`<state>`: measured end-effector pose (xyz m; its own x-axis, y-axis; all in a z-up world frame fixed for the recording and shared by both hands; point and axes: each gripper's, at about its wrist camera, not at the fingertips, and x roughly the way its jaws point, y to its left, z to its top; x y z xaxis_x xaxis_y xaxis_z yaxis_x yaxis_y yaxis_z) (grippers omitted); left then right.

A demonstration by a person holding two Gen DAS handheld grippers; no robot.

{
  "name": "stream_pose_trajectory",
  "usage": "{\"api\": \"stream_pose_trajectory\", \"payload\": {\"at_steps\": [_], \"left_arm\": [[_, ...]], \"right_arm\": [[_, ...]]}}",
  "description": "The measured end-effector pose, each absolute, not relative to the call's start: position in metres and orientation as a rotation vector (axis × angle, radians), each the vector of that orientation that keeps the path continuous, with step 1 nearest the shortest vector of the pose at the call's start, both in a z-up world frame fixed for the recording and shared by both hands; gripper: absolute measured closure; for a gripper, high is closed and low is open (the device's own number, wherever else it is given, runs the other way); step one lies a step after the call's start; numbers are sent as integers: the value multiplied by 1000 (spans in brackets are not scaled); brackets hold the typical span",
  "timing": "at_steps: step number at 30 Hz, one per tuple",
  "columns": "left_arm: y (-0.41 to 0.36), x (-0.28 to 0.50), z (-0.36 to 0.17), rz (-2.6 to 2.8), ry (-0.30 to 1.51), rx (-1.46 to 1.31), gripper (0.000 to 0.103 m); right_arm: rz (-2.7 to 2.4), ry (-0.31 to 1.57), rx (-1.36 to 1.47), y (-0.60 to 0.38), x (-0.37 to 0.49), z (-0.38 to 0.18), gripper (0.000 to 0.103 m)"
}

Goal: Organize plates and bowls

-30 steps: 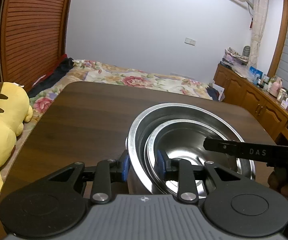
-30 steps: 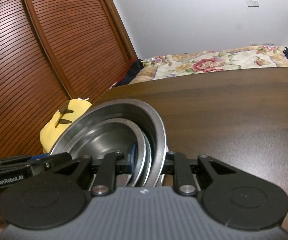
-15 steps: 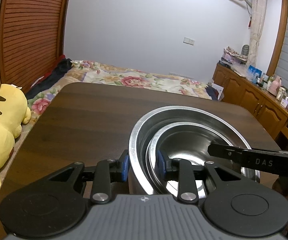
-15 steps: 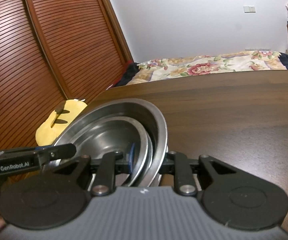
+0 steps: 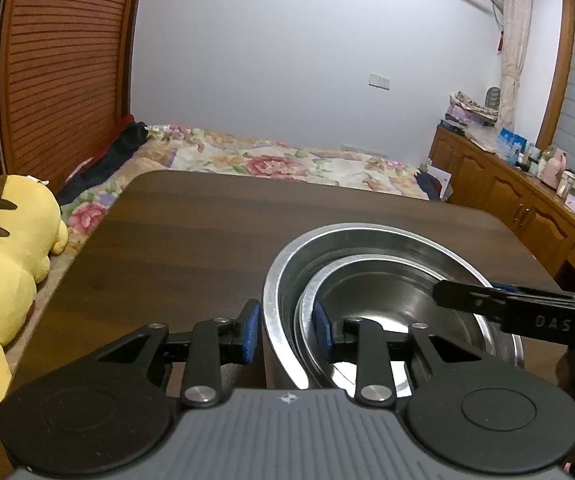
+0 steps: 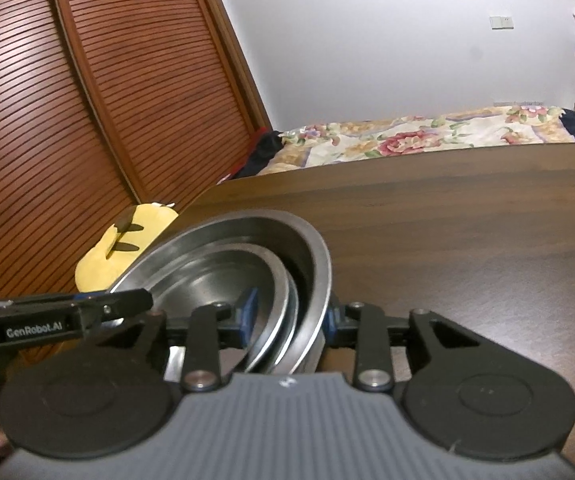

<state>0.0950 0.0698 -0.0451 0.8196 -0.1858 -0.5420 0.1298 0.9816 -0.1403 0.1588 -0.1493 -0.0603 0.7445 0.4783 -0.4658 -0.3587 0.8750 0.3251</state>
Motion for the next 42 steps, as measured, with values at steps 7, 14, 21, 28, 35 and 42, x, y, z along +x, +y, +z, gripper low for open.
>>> {"api": "stream_pose_trajectory", "payload": {"at_steps": [7,14,21,28,35,42], "left_arm": [[67,88,-30,-136,544,-60,41],[50,70,-9,-155,469,-15,10],[33,46,8,-161,397,19,0],[20,29,19,-133,407,49,0],[14,17,19,-104,396,66,0],[12,10,11,-111,400,58,0]], "right_arm": [[429,522,192,-157,151,-51,53],[385,449,166,-177,134,-33,32],[340,349,140,-196,107,-13,3],[285,311,147,-205,88,-3,0],[205,295,119,-209,71,0,0],[148,313,84,-206,58,-4,0]]}}
